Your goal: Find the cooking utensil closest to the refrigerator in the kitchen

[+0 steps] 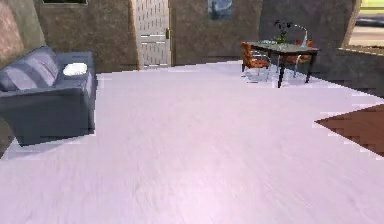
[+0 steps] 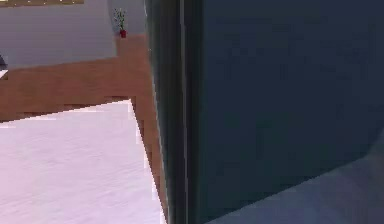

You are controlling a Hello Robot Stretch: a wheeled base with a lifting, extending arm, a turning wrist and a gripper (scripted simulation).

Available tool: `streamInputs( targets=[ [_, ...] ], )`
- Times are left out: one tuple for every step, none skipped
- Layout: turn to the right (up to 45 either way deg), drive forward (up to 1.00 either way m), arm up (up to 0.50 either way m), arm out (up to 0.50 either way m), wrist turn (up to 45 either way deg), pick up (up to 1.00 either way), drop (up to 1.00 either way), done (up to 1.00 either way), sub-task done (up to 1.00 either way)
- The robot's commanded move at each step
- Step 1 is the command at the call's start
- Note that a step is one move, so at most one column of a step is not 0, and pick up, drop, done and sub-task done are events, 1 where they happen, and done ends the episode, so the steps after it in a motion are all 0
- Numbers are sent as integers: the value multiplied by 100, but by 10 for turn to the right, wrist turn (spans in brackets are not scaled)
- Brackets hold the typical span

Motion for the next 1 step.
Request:
streamInputs(
  targets=[
    [420, 0, 0, 0, 0, 0, 0, 0, 0]
  ],
)
